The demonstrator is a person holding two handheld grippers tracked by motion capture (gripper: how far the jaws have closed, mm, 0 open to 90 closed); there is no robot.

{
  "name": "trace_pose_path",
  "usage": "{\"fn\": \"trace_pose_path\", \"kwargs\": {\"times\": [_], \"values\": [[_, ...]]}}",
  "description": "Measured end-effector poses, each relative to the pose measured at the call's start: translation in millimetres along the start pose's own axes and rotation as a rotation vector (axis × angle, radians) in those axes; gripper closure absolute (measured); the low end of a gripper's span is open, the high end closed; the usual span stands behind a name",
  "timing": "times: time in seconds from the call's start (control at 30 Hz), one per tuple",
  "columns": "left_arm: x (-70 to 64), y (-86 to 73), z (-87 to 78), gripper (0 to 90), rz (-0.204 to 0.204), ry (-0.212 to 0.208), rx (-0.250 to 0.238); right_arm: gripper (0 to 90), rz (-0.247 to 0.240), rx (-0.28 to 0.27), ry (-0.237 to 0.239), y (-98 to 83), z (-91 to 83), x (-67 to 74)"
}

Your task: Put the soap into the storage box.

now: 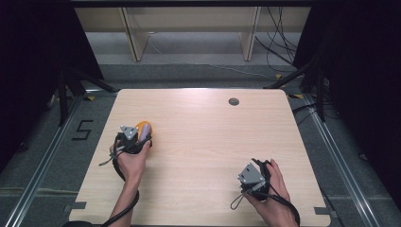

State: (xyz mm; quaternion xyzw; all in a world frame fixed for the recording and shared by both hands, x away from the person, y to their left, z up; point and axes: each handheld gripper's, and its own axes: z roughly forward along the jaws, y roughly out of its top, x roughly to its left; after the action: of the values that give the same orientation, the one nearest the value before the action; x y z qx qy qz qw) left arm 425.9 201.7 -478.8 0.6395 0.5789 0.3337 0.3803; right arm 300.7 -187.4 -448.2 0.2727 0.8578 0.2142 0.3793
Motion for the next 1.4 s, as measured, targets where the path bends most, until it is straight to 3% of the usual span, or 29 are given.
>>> {"fn": "trace_pose_path", "kwargs": {"times": [0.1,0.27,0.4,0.43,0.5,0.53,0.57,0.63,0.67,0.73,0.83,0.87,0.93,0.97,1.0,1.03,1.1,1.13,1.23,1.33,1.4], "values": [[1.8,12.0,-7.5,33.7,0.005,-0.022,0.039,31.3,0.002,0.0,0.002,0.2,0.0,0.0],[5.1,29.2,-20.5,28.2,0.018,-0.059,0.051,31.2,-0.005,0.002,0.005,-0.4,-0.1,-0.8],[11.2,52.3,-27.7,27.7,0.034,-0.182,0.12,31.1,-0.006,0.007,0.009,-0.2,-0.2,-0.5],[13.6,57.5,-27.9,27.7,0.055,-0.212,0.148,31.0,0.0,0.006,0.007,0.0,0.0,-0.3],[13.6,67.8,-28.3,28.9,0.131,-0.235,0.193,31.0,0.002,0.007,0.016,0.0,0.2,-0.2],[13.6,67.8,-28.3,29.8,0.131,-0.235,0.193,31.0,0.002,0.007,0.016,0.0,0.2,-0.2],[9.9,76.0,-27.5,30.3,0.176,-0.282,0.223,30.9,0.006,0.008,0.013,-0.2,0.2,0.2],[3.4,81.6,-26.6,30.3,0.205,-0.338,0.269,30.9,0.005,0.008,0.013,-0.7,0.6,-0.5],[3.4,81.6,-26.6,30.3,0.205,-0.338,0.269,30.9,0.005,0.007,0.012,-0.9,1.0,-0.7],[-6.2,84.6,-27.6,30.7,0.291,-0.369,0.316,30.8,0.001,0.007,0.014,-1.4,1.2,-0.9],[-14.4,83.2,-31.5,31.7,0.37,-0.411,0.331,30.8,0.004,0.017,0.015,-1.9,0.2,-1.5],[-15.6,83.0,-32.9,31.8,0.419,-0.43,0.341,30.8,0.004,0.015,0.02,-2.3,0.4,-2.0],[-17.8,82.3,-35.3,31.9,0.453,-0.478,0.361,30.8,0.005,0.012,0.019,-2.8,1.2,-1.8],[-17.8,82.3,-35.3,32.3,0.453,-0.478,0.361,30.7,0.002,0.014,0.022,-2.9,1.4,-1.8],[-17.9,78.5,-38.1,32.8,0.47,-0.532,0.37,30.7,0.003,0.014,0.023,-2.9,1.5,-1.7],[-17.9,74.3,-39.6,32.8,0.473,-0.552,0.375,30.6,0.002,0.015,0.025,-2.8,1.4,-1.7],[-17.0,69.7,-41.4,32.8,0.488,-0.574,0.379,30.6,0.005,0.013,0.02,-2.7,1.2,-1.7],[-13.6,58.9,-44.5,32.1,0.48,-0.584,0.401,30.6,0.014,0.014,0.017,-3.4,1.0,-2.1],[-8.6,48.1,-48.0,32.3,0.476,-0.564,0.41,30.6,0.011,0.017,0.019,-4.2,1.9,-3.2],[1.8,23.1,-53.8,33.6,0.484,-0.552,0.428,30.6,0.015,0.023,0.032,-4.2,1.8,-3.9],[4.9,9.3,-56.4,34.8,0.484,-0.561,0.394,30.4,0.021,0.024,0.032,-4.3,1.8,-3.7]]}}
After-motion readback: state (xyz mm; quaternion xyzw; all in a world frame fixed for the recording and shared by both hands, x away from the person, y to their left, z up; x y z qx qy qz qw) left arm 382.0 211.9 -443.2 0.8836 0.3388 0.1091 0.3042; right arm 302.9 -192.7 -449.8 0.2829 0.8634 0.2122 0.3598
